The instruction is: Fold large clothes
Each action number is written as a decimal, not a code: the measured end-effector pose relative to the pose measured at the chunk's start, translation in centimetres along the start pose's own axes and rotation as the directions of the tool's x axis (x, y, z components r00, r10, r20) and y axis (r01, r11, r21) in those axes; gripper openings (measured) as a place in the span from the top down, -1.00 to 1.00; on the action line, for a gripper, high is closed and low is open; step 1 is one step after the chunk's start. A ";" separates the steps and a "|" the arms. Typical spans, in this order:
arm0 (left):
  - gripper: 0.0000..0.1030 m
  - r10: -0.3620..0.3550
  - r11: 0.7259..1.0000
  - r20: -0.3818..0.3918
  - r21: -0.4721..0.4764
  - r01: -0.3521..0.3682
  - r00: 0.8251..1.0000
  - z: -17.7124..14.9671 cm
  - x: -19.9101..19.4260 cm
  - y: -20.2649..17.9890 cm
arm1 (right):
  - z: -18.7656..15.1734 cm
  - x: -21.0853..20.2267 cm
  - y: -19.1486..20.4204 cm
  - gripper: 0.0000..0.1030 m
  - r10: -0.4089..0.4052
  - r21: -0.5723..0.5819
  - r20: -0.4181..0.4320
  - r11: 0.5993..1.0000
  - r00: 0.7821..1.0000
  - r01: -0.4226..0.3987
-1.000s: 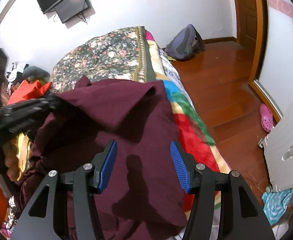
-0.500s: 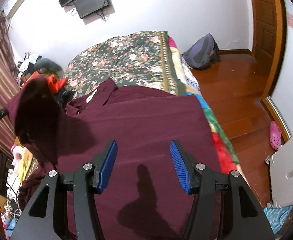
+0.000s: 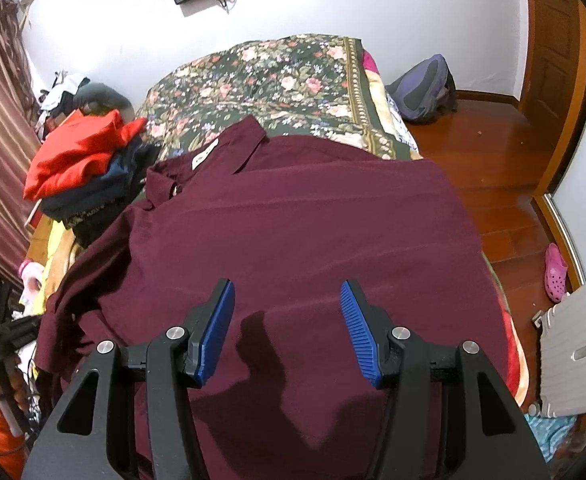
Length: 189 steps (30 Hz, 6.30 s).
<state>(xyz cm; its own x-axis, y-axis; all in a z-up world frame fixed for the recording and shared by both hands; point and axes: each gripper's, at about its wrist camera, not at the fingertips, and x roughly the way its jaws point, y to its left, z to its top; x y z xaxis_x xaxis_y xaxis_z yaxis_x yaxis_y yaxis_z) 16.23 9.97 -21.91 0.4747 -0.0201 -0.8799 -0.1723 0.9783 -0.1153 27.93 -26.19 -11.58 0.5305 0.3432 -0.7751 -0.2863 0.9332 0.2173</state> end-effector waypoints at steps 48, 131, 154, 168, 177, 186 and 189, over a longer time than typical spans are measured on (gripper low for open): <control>0.39 0.200 0.979 0.223 -0.094 -0.183 0.954 7.5 -3.4 5.0 | -1.5 -0.2 -0.8 0.01 -0.007 0.075 -0.003 0.997 1.000 0.007; -0.20 0.143 0.989 0.105 0.026 -0.147 0.984 5.1 -2.4 6.2 | 0.5 -6.1 -7.8 0.05 -0.064 0.004 0.067 0.998 0.996 0.063; -0.25 -0.188 0.940 -0.093 -0.305 0.152 0.978 -8.5 0.3 7.3 | -11.3 -1.9 -8.0 0.04 0.090 0.273 -0.154 0.961 0.984 -0.045; 0.63 -0.195 0.974 0.001 -0.115 0.194 0.981 -7.2 -3.4 2.9 | -11.1 -2.2 -6.8 0.77 0.210 0.302 -0.068 0.936 0.975 -0.180; 0.88 -0.265 0.951 0.168 -0.114 0.286 0.949 -2.5 -8.3 3.9 | -5.4 -5.4 -4.2 0.87 0.283 0.201 0.073 0.935 0.956 -0.292; 0.91 -0.332 0.921 0.327 -0.089 0.379 0.885 6.1 -10.7 4.5 | 4.7 -5.6 -3.5 0.89 0.261 0.105 0.227 0.951 0.938 -0.290; 0.91 -0.302 0.931 0.345 -0.095 0.353 0.889 9.4 -9.3 4.7 | 7.7 -4.0 -4.1 0.89 0.229 0.105 0.247 0.960 0.942 -0.260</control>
<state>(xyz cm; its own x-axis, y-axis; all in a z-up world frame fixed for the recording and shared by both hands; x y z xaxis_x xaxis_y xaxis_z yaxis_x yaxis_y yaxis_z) 19.09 16.72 -9.99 0.7720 -0.2421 -0.5878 -0.0748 0.8837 -0.4621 33.10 -30.60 -4.83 0.6314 0.5628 -0.5334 -0.3293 0.8174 0.4727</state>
